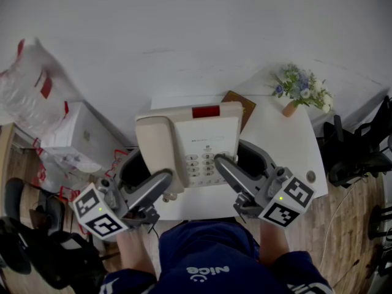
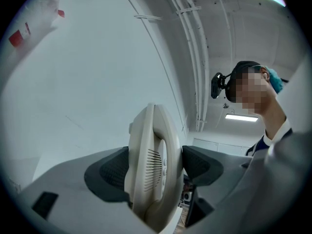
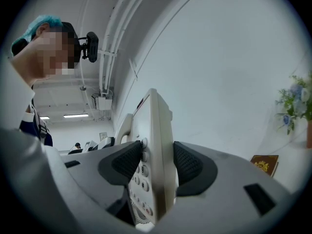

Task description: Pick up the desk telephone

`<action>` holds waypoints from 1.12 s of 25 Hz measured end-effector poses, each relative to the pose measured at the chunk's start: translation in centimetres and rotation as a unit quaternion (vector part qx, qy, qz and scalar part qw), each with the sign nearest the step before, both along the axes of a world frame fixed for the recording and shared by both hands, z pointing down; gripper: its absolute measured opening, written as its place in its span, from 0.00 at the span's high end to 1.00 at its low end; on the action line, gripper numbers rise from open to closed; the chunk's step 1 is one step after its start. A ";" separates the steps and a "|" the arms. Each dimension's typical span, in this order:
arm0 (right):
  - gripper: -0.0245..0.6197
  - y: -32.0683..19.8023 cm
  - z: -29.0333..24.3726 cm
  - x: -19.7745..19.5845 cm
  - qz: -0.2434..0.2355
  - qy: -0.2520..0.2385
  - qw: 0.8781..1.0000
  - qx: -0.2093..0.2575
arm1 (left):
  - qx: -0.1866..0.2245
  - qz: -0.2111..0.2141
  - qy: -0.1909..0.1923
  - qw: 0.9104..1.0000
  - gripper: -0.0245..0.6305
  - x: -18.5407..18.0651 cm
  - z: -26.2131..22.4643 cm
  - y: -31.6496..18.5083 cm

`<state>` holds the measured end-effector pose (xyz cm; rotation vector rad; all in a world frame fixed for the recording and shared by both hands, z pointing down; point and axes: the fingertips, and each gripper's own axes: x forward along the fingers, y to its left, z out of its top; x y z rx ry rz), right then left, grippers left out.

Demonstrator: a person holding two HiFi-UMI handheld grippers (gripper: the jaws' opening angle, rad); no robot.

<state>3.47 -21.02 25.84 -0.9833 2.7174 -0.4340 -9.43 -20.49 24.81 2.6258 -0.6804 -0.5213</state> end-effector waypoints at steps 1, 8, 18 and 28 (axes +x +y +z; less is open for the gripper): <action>0.60 0.0 0.0 0.0 0.000 0.000 1.000 0.000 | -0.001 -0.001 0.000 1.000 0.42 0.0 0.0 0.0; 0.60 -0.1 0.2 -0.1 -0.004 -0.005 1.000 -0.001 | -0.001 -0.005 -0.003 1.000 0.42 -0.1 0.1 -0.1; 0.60 0.0 0.6 0.0 -0.002 -0.002 1.000 -0.006 | -0.009 -0.004 -0.007 1.000 0.42 0.0 0.6 0.1; 0.60 0.1 0.7 0.3 0.002 -0.002 1.000 -0.007 | -0.009 0.000 -0.009 1.000 0.42 0.4 0.6 0.0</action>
